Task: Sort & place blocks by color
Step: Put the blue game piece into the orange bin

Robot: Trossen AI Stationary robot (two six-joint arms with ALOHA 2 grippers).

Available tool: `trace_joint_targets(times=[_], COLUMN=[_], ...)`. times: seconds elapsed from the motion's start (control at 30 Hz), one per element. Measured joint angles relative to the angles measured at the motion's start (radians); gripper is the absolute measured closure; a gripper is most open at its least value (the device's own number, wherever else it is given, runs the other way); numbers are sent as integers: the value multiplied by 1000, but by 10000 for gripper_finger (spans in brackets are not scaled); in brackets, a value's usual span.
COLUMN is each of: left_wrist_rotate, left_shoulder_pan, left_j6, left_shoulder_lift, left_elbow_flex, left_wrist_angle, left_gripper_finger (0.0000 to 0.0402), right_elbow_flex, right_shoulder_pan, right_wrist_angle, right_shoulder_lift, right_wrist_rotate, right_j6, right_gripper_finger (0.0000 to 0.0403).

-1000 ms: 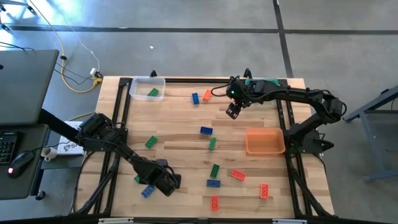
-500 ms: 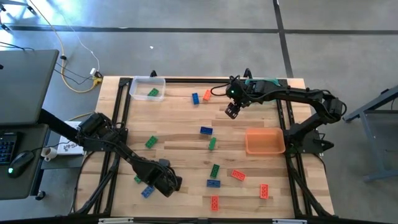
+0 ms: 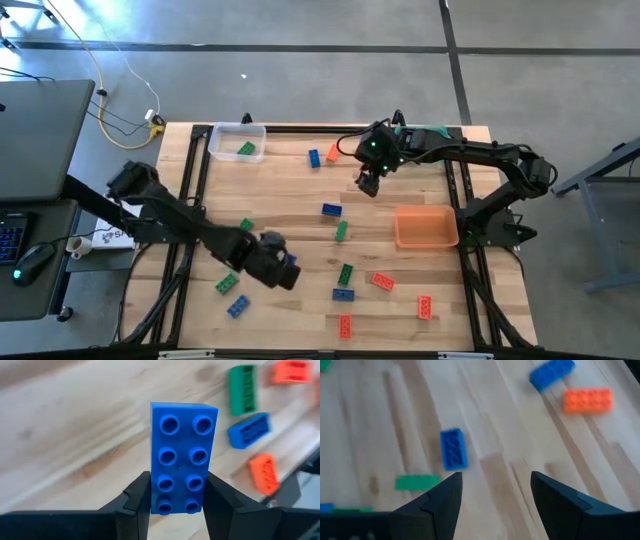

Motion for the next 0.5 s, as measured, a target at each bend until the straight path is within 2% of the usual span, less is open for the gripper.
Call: trace_joint_targets(times=[0.27, 0.5], left_wrist_rotate=[9, 151], left_shoulder_pan=[175, 387], left_j6=[291, 552], left_shoulder_lift=[-164, -285], left_elbow_flex=[0, 0], left_wrist_angle=[5, 16], left_gripper_finger=[292, 292], right_elbow_flex=[0, 0], right_shoulder_pan=[-1, -2], right_wrist_angle=[71, 95], right_shoulder_lift=[0, 0], right_wrist_rotate=[-43, -41], right_j6=[-30, -87], right_gripper_finger=[179, 179])
